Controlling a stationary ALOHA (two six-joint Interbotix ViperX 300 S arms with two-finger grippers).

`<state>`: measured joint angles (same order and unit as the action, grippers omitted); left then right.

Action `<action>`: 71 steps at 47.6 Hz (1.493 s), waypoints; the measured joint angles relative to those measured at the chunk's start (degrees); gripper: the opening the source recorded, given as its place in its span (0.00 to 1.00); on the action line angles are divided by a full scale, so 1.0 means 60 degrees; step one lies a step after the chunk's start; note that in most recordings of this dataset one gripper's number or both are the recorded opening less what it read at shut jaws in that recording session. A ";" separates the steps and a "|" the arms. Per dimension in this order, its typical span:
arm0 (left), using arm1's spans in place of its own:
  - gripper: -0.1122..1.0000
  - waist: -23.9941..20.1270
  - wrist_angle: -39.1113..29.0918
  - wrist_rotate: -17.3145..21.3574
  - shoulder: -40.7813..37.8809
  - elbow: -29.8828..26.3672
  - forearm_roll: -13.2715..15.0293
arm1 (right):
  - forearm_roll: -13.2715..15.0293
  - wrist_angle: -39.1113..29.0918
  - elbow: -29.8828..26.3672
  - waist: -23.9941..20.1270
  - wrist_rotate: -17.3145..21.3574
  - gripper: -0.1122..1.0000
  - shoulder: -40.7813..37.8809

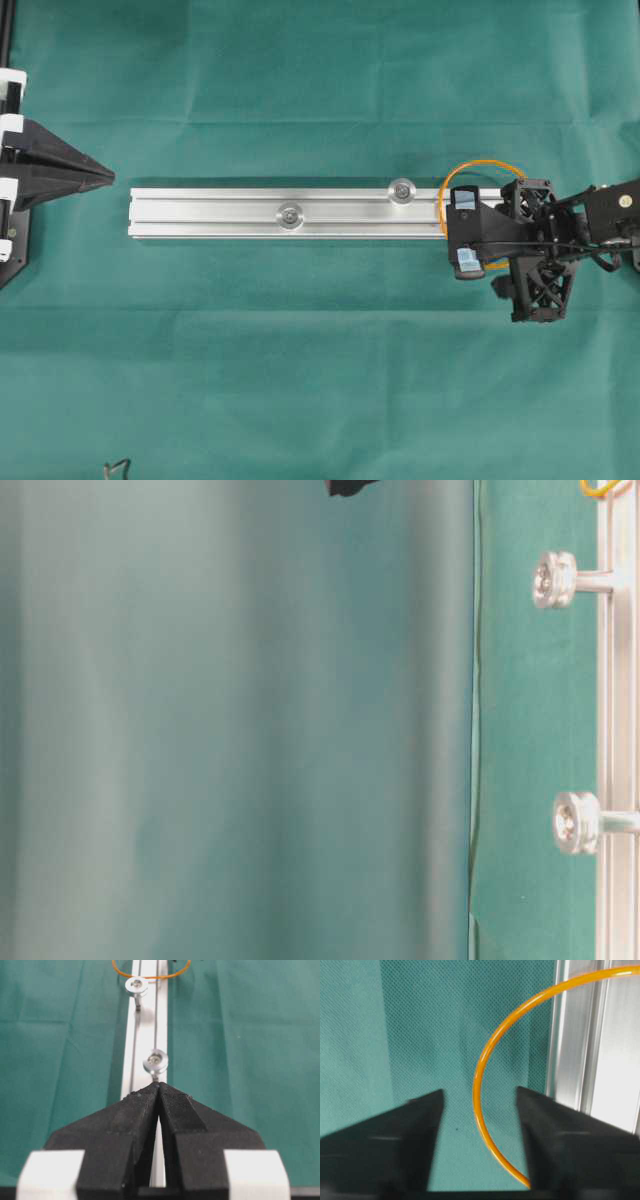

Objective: Hook the rubber onto the shaft.
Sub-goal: 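Close the right gripper on the orange rubber band, then lift the band and pull it left along the rail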

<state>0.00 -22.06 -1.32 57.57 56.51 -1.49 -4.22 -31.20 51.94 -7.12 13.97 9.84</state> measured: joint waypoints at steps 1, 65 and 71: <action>0.10 0.0000 0.0000 0.0000 0.0000 0.0000 0.0000 | 0.0015 -0.0029 0.0000 0.0000 0.0000 0.47 0.0000; 0.10 0.0000 0.0000 0.0000 0.0000 0.0000 0.0000 | 0.0586 -0.2446 -0.1377 -0.0015 0.0015 0.16 0.0996; 0.10 0.0000 0.0000 0.0000 0.0000 0.0000 0.0000 | 0.0747 -0.3047 -0.1787 0.0000 0.0015 0.16 0.1099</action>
<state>0.00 -22.06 -1.32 57.57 56.51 -1.49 0.26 -49.48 41.22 -7.12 14.06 16.44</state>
